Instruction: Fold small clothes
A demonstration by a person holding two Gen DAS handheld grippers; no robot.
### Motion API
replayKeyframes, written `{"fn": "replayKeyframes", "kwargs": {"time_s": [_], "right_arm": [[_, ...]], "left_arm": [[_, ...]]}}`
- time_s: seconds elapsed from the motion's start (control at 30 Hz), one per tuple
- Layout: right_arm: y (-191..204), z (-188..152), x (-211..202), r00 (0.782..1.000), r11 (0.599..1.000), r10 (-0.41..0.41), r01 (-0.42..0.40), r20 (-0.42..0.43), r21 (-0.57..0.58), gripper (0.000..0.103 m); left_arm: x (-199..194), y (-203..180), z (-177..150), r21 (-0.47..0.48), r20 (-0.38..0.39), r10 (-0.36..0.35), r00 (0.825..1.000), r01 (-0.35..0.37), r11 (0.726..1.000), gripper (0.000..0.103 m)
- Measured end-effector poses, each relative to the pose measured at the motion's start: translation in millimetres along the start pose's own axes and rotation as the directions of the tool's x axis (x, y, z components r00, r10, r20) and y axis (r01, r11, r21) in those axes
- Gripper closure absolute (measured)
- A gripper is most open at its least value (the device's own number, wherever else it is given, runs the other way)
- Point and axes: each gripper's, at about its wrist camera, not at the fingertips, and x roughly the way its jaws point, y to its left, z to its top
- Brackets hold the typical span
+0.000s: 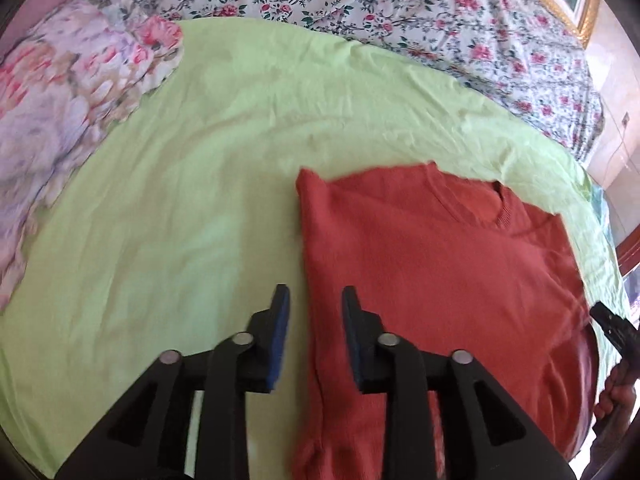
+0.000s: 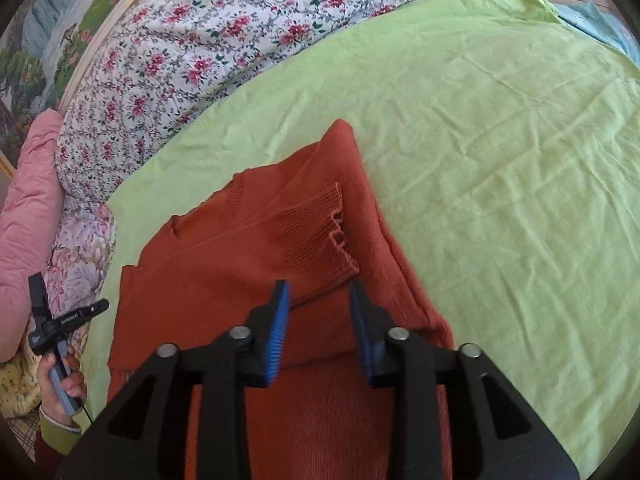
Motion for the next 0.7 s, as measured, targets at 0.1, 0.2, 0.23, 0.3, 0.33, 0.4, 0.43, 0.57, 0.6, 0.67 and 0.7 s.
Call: {"fn": "replayKeyframes", "kwargs": {"time_s": [0.1,0.2,0.23,0.3,0.33,0.4,0.43,0.57,0.6,0.67,0.7], "right_arm": [[4,-14,-18,1.0,1.0,0.003,-0.003,0.001,-0.023,0.067],[8,-27,-33,1.0,0.999,0.02,-0.02,-0.01,-0.032,0.067],[10,-30,-36,1.0,0.999,0.021,-0.022,-0.011,-0.04,0.067],[13,-40,-47,0.999,0.997,0.031,-0.032,-0.011,-0.064,0.066],[14,-43,-52,0.999,0.997,0.034,-0.035,-0.009,-0.07,0.065],[16,-54,-62,0.999,0.996,0.045,-0.045,-0.002,-0.08,0.062],[17,-59,-68,0.999,0.995,0.051,-0.05,0.001,-0.087,0.061],[24,-79,-85,0.998,0.988,0.057,-0.056,0.003,-0.143,0.058],[24,-83,-88,0.998,0.987,0.056,-0.055,0.002,-0.149,0.057],[25,-94,-96,0.999,0.985,0.053,-0.053,-0.005,-0.165,0.056],[24,-99,-100,0.999,0.984,0.052,-0.053,-0.007,-0.169,0.056]], "left_arm": [[-28,-3,-43,-0.017,0.004,-0.026,1.0,0.026,1.0,0.059],[-48,-7,-81,-0.035,-0.011,-0.029,1.0,0.028,0.999,0.059],[-53,-6,-89,-0.039,-0.015,-0.034,0.999,0.033,0.999,0.059],[-68,-7,-114,-0.051,-0.026,-0.04,0.999,0.039,0.998,0.056],[-73,-7,-124,-0.056,-0.032,-0.041,0.999,0.04,0.998,0.053],[-83,-7,-145,-0.073,-0.049,-0.061,0.997,0.058,0.996,0.049],[-85,-6,-151,-0.079,-0.057,-0.073,0.996,0.068,0.995,0.049],[-93,-11,-187,-0.131,-0.108,-0.126,0.986,0.111,0.985,0.044],[-94,-15,-199,-0.146,-0.118,-0.112,0.987,0.094,0.985,0.044],[-92,-21,-212,-0.156,-0.153,-0.099,0.983,0.075,0.985,0.044],[-90,-26,-222,-0.173,-0.173,-0.11,0.979,0.08,0.982,0.044]]}}
